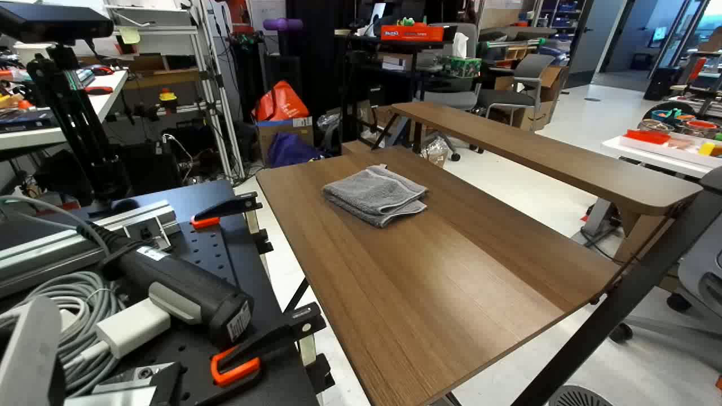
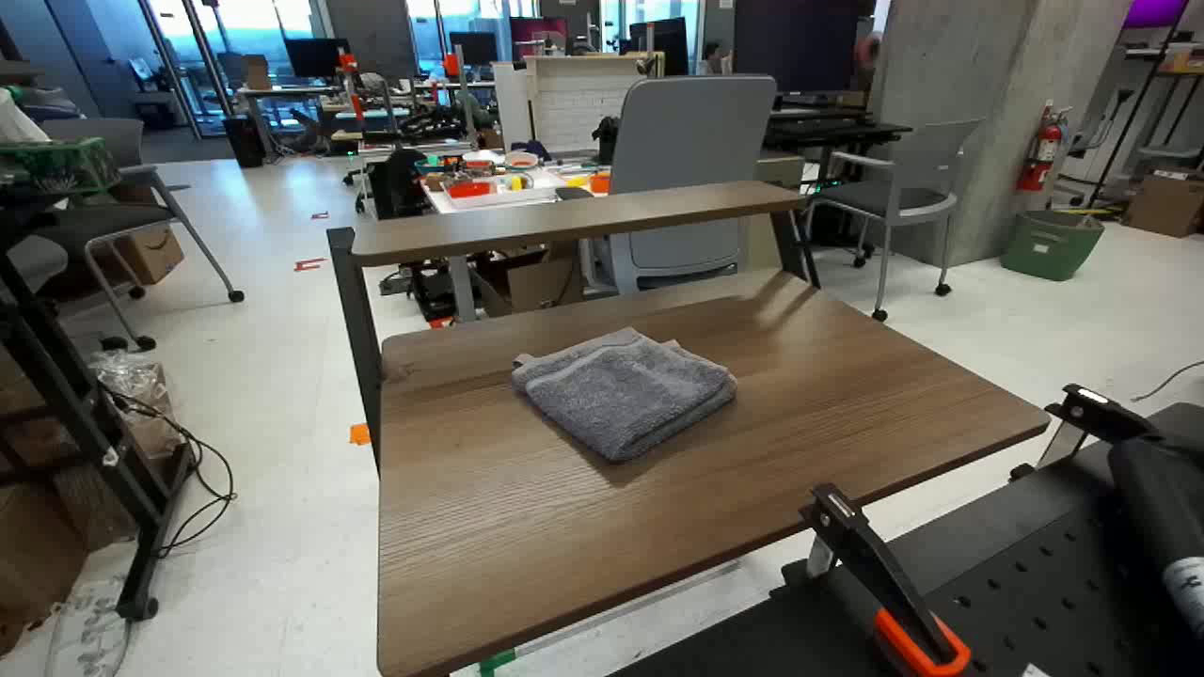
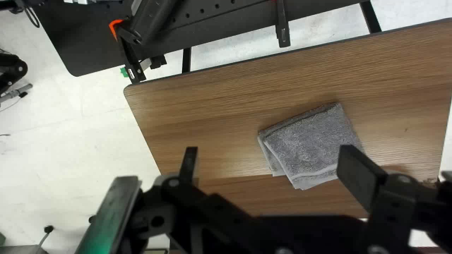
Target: Move the cloth on the table
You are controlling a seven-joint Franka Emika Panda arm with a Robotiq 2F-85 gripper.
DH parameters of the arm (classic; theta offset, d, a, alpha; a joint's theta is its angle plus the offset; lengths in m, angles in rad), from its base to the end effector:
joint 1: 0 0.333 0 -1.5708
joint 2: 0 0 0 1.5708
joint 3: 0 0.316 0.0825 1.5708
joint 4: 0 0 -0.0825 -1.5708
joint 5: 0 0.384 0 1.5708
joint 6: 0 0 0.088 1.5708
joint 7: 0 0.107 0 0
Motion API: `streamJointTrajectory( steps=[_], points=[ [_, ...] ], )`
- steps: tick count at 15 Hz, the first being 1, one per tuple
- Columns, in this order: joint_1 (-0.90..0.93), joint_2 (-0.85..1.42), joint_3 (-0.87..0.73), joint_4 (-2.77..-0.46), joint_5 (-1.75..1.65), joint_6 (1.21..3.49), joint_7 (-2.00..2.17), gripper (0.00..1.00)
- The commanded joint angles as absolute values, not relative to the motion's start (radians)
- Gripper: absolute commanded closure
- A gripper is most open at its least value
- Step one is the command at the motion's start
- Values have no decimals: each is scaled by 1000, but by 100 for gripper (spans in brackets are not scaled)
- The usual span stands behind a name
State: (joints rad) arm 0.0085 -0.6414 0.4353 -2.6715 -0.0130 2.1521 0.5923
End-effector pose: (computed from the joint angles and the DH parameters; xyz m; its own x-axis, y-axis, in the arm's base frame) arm 0.3307 0.1513 0.4242 0.9606 -0.1862 0.2062 -0.2240 -0.9581 0.1786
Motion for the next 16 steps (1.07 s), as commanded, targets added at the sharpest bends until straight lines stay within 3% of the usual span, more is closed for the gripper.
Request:
streamJointTrajectory(
  steps=[1,9,16],
  points=[
    [36,-634,409,-2669,-34,2150,608,0],
    [-51,-465,438,-2627,-116,2348,764,0],
    [-88,-102,377,-2534,-197,2690,867,0]
  ],
)
